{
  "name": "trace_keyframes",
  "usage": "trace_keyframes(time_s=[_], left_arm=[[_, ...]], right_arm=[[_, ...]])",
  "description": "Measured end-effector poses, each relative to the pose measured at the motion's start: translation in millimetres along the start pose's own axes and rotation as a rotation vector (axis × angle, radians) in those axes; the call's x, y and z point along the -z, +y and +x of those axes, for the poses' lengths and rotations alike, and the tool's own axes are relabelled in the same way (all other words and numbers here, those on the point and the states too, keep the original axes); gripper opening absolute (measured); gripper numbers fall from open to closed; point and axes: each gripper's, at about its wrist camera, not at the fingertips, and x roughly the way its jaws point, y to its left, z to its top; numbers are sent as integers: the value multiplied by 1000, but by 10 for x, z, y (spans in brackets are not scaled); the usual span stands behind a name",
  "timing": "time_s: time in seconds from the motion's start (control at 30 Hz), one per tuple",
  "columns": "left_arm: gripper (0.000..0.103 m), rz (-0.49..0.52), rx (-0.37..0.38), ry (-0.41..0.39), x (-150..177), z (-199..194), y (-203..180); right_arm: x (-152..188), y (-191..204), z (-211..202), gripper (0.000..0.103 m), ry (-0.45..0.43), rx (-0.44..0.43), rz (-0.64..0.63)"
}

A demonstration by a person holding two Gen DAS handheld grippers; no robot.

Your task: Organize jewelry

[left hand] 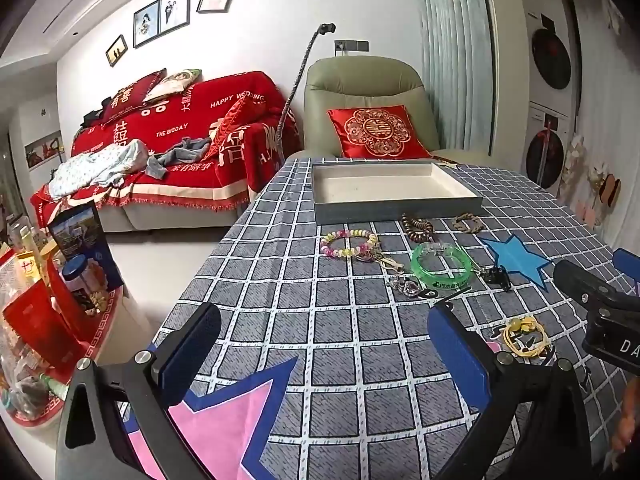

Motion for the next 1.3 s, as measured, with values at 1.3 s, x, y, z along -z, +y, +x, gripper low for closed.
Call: trace_keyframes(time_s=[1.3], left_arm=[[103,0,4,1,-13,0,-11]], right_arm=[[-24,30,3,103,-7,-8,7]])
